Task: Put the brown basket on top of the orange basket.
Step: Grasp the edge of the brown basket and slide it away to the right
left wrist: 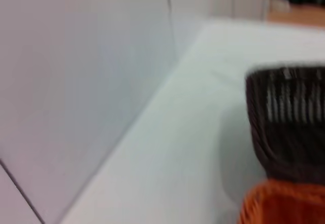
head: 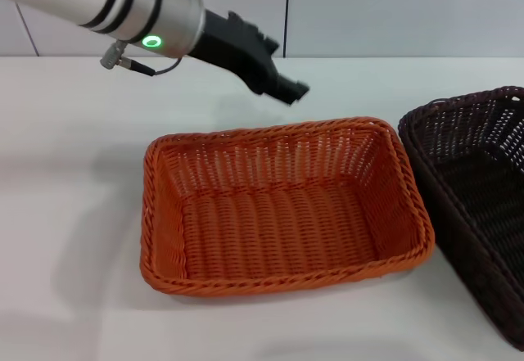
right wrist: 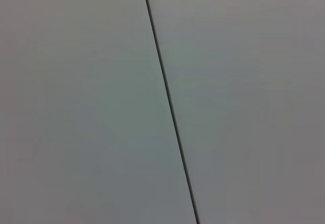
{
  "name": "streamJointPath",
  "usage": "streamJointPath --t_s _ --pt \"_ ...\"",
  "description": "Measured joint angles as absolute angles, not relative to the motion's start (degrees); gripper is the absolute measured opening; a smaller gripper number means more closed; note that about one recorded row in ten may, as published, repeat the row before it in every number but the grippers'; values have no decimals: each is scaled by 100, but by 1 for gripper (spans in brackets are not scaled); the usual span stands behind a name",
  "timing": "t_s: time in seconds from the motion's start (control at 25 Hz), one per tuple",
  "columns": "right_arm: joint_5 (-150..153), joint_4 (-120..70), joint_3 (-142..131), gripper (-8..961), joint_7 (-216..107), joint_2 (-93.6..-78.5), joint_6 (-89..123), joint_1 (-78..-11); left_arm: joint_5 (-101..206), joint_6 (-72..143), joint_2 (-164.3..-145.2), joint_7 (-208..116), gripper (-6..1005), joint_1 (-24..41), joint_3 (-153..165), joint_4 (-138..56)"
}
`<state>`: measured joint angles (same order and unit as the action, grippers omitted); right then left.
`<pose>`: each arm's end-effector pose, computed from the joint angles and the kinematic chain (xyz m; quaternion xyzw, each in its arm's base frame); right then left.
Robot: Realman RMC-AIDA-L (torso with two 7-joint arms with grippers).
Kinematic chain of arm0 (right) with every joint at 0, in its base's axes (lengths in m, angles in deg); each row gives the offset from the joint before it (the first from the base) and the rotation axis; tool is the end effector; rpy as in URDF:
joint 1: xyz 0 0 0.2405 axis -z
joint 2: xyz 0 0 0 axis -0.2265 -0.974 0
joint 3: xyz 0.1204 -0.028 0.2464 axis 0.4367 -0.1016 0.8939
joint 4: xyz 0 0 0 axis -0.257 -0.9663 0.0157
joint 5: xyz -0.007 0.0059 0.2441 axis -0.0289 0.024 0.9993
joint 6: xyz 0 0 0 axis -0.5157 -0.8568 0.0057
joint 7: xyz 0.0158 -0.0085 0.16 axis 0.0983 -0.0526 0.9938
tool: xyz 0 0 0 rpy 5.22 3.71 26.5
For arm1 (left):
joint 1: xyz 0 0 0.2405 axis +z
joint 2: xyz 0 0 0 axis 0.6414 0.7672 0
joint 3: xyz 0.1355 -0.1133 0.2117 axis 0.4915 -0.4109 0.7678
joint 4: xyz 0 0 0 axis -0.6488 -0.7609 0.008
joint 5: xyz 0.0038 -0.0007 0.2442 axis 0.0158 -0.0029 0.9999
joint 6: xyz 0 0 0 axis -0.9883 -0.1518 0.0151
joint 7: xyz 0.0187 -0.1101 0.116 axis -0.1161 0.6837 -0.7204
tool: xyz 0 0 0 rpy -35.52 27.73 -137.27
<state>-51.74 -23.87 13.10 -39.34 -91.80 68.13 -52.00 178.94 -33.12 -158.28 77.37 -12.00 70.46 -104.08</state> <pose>0.3758 0.4462 0.0464 -0.5401 0.3114 0.3424 0.7029 -0.0832 0.4775 -0.0214 -0.9752 -0.1063 0.0383 0.1903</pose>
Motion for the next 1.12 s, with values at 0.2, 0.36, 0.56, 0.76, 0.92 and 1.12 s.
streamJointPath --t_s 0.2,0.36,0.56,0.76,0.92,1.12 --pt "-5400 -2162 658 556 -2958 -8969 6813 -5260 16281 -2060 -15824 6940 834 -316 7094 -10471" --pt "-5458 -1716 -241 556 -1846 -8843 6813 -5231 14360 -973 -15832 5673 834 408 7501 -10211" --pt "-5728 -291 -2229 556 402 -8669 6797 -4963 12295 -639 -15834 3876 834 885 7694 -9712" --pt "-7109 563 -3147 557 2164 -8180 6942 -4882 11113 -714 -15811 2861 834 921 7726 -8989" --pt "-9553 1540 -3304 557 3663 -7707 7841 -5115 11026 -727 -15820 2746 834 921 7725 -8915" --pt "-11550 2104 -3228 557 3985 -7540 8734 -5561 10835 -712 -15831 2707 834 803 7725 -8671"
